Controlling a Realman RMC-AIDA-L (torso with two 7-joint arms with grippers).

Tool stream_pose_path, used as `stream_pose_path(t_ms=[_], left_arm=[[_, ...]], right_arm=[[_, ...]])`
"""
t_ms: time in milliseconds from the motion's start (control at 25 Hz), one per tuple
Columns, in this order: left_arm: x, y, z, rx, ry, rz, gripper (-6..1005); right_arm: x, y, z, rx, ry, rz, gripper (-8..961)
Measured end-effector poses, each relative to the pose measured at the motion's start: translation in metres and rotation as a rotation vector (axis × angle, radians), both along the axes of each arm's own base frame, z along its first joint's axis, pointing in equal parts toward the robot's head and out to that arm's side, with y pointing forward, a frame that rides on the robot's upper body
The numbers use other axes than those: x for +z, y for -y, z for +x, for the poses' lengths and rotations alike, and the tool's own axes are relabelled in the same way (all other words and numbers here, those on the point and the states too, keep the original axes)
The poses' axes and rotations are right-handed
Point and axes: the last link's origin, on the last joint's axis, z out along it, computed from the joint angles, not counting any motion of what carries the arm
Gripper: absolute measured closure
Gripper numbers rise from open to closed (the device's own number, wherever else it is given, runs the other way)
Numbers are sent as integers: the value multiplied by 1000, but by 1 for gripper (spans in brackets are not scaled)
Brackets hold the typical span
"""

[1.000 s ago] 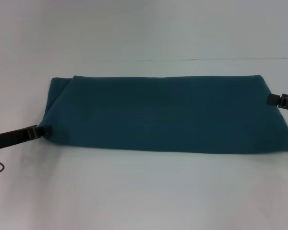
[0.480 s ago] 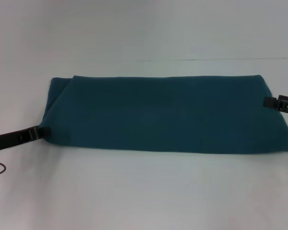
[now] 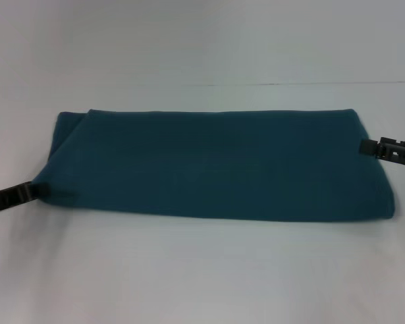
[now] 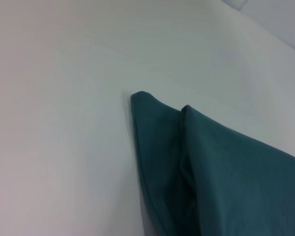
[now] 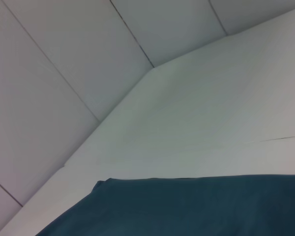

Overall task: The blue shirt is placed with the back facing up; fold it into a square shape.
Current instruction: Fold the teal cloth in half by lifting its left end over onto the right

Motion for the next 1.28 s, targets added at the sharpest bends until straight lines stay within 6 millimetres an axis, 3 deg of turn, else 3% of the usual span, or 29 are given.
stream_pose_path(t_ms=[1000, 1160, 1280], left_arm=[[95, 54, -54, 144, -103, 187, 983], [94, 50, -44, 105, -59, 182, 983], [80, 37, -19, 8, 15, 153, 983]], right_arm=[[-25, -21, -22, 29, 0, -40, 54], [-26, -21, -22, 31, 2, -40, 54], [-26, -19, -20, 28, 4, -39, 54]])
